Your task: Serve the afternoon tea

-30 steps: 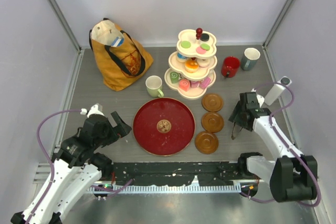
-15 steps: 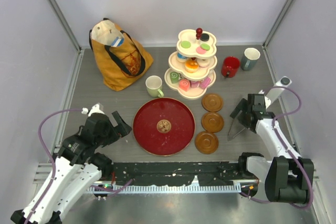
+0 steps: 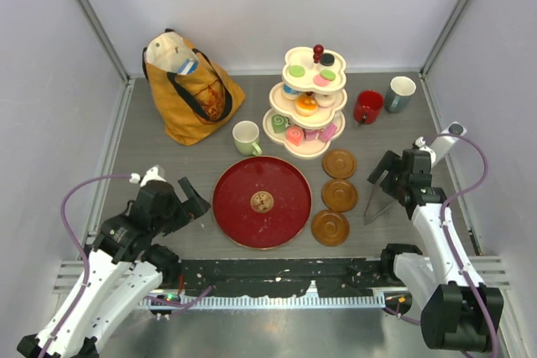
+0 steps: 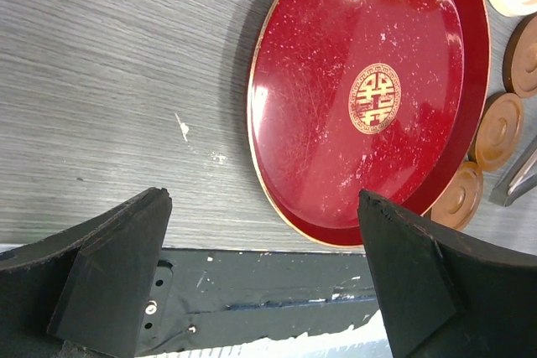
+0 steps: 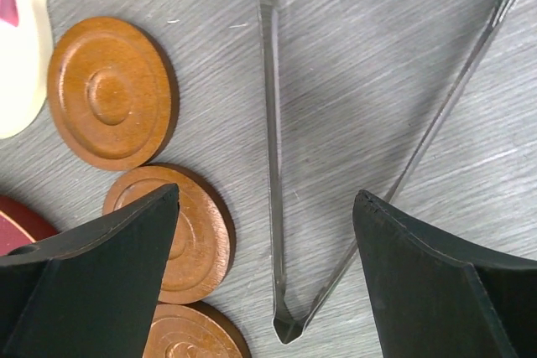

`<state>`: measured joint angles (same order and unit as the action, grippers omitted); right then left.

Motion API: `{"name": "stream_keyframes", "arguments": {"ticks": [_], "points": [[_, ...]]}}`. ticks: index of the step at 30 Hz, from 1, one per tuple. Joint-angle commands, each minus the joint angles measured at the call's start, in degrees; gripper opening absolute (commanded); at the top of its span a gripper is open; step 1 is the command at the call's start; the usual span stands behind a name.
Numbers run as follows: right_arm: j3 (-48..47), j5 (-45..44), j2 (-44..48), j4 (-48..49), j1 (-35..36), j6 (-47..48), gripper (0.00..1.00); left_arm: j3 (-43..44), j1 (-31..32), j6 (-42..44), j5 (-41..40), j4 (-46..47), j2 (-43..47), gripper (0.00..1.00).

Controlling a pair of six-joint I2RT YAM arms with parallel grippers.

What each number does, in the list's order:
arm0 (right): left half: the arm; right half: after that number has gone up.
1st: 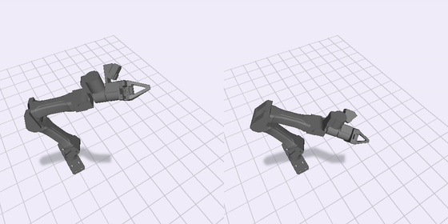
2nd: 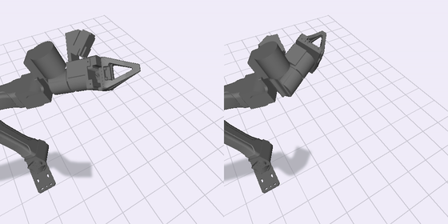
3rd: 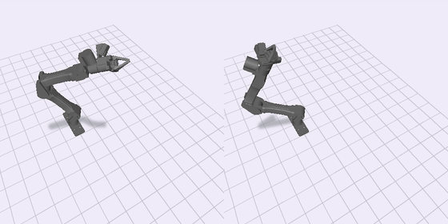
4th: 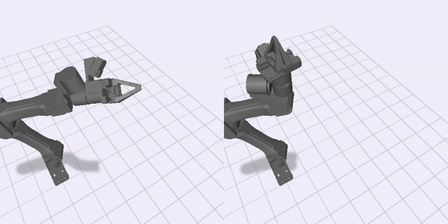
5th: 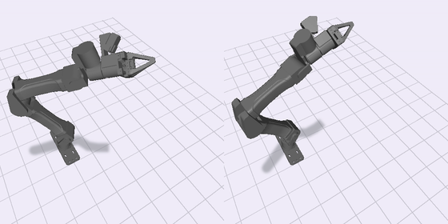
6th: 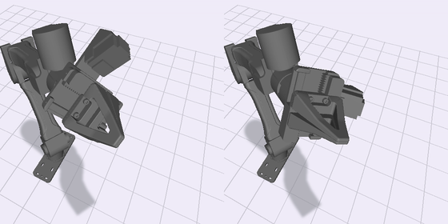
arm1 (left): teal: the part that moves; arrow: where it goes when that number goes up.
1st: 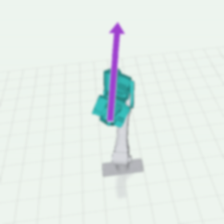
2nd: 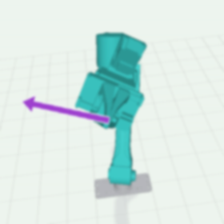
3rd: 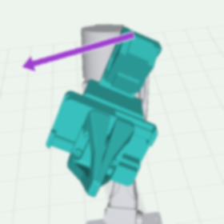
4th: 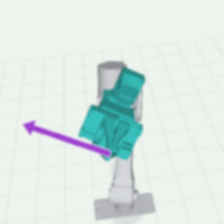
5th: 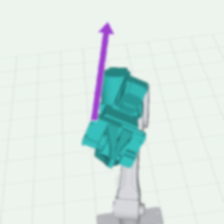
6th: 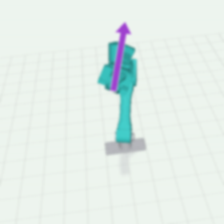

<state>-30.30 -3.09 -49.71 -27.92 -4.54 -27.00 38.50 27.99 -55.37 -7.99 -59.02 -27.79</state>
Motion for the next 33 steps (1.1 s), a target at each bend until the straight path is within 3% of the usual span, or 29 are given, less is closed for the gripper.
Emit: {"name": "stream_keyframes", "arguments": {"ticks": [1, 8, 17, 27, 33], "points": [[-2.39, 4.65, 0.76, 4.01, -0.21, 2.13, 0.87, 0.70, -0.30, -1.23, -1.50, 0.14, 0.28, 1.00], [-10.73, 3.37, -9.07, 7.97, 1.98, 4.68, 0.86, 0.78, -0.30, -0.53, -0.89, 4.00, -1.47, 1.00], [-27.41, -0.86, -31.64, 14.74, 4.27, 6.43, 0.84, 2.54, -0.21, 3.43, -2.38, 8.57, -3.58, 1.00], [-48.26, -15.88, -53.37, 13.16, 8.23, 5.04, 0.73, 3.07, -0.21, 4.13, -6.51, 8.84, -4.29, 1.00], [-55.74, -17.74, -61.46, 8.15, 8.23, 3.80, 0.66, 3.86, -0.21, 4.84, -7.65, 7.96, -4.99, 1.00]]}}
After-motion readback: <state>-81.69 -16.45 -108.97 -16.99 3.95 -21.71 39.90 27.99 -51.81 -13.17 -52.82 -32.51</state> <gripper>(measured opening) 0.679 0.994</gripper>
